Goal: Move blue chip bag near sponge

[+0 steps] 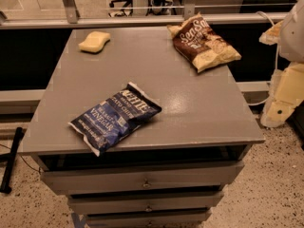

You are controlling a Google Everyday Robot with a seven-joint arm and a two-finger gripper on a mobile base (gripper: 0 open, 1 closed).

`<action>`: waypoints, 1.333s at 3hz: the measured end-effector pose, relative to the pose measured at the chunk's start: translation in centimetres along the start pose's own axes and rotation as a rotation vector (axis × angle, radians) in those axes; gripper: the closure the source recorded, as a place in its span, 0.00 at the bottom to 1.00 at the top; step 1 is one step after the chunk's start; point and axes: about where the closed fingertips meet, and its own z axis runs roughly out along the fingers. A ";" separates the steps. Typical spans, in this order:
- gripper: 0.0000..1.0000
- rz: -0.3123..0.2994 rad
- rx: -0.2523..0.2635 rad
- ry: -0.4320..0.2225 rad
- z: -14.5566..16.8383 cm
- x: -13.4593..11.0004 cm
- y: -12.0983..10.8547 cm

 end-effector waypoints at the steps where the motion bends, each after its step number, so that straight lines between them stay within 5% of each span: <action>1: 0.00 0.000 0.000 0.000 0.0 0.0 0.0; 2: 0.00 0.001 -0.027 -0.074 2.0 -0.7 -0.4; 4: 0.00 0.001 -0.147 -0.344 11.1 -6.6 -1.7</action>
Offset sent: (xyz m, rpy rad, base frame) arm 0.0407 0.0300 -0.0618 0.2848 0.0413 0.0863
